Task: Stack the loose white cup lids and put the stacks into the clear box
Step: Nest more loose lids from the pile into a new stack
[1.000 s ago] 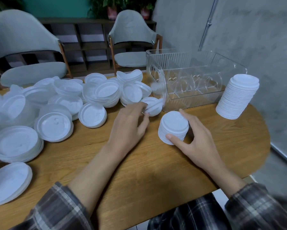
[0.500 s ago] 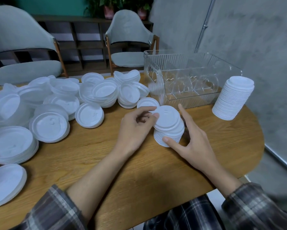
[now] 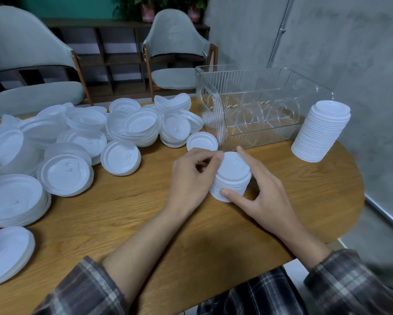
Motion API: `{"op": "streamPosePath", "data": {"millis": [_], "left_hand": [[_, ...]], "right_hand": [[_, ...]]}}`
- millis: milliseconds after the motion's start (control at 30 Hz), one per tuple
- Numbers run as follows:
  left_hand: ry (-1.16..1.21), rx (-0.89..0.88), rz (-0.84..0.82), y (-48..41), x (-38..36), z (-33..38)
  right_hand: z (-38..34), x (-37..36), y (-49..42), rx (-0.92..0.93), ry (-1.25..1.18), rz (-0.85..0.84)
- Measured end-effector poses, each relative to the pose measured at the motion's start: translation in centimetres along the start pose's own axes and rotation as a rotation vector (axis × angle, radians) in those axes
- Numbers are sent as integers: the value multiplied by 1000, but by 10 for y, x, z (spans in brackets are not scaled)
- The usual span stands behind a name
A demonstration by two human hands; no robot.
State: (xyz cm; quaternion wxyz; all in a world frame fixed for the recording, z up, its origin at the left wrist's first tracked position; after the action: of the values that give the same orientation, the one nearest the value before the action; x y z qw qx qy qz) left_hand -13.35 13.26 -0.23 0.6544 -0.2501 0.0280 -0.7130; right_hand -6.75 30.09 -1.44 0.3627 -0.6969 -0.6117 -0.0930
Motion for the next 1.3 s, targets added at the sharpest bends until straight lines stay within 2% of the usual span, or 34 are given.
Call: {"op": "streamPosePath", "data": {"millis": [167, 433, 600, 700, 1100, 1300], "left_hand": [[-85, -72, -126, 9, -4, 1], [-170, -167, -211, 5, 0, -4], [-596, -255, -167, -9, 13, -28], [-725, -287, -151, -11, 9, -33], [-726, -271, -105, -10, 17, -28], [-598, -212, -54, -7, 24, -26]], "right_hand": [[0, 1, 1, 33, 6, 26], [1, 0, 1, 19, 37, 30], [8, 2, 0, -37, 51, 81], [9, 1, 0, -38, 55, 78], [6, 3, 0, -58, 68, 66], [6, 2, 1, -52, 73, 61]]}}
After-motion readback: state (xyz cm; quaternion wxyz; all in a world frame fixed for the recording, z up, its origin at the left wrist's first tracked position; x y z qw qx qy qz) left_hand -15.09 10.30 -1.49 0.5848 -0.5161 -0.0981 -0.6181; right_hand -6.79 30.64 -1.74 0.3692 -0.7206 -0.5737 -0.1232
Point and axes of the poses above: each hand's wrist, its own y-axis away from the middle knuckle, its own x-axis out of the back of the hand, z = x × y, the point moved 6 cm from there along -y, towards the middle knuckle, and after that the axes turned 6 degrees about -y, right-handed, at the moved point
